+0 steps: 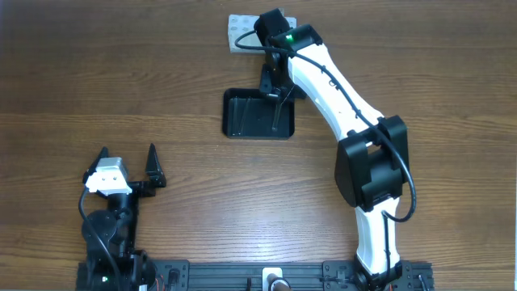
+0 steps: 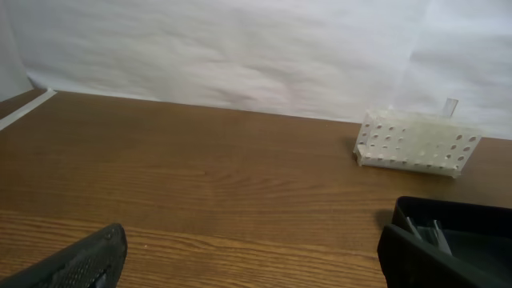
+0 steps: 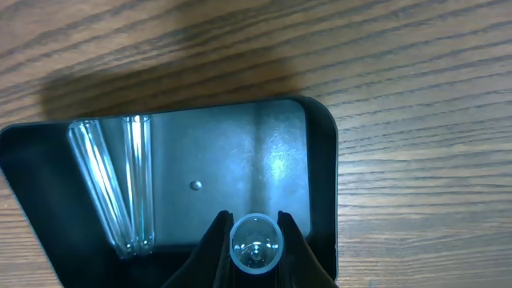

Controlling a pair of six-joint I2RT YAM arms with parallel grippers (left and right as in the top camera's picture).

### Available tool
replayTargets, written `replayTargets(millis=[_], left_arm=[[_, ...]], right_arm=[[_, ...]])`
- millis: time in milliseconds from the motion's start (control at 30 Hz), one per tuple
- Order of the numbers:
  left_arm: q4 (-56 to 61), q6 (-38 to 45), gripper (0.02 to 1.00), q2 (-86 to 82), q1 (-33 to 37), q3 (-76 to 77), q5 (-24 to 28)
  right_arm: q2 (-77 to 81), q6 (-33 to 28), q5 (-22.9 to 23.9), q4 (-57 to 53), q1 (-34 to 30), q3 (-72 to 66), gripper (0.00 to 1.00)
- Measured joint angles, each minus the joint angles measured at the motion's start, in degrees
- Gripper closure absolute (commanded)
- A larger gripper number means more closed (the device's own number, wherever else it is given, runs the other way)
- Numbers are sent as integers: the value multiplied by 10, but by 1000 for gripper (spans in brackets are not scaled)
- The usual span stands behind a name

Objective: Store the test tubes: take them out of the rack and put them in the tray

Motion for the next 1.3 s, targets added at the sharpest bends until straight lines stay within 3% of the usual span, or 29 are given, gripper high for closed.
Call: replayTargets(millis=[1300], left_arm=[[0,0,23,0,0,0,0]], right_arm=[[57,-5,0,47,-1,0,943]])
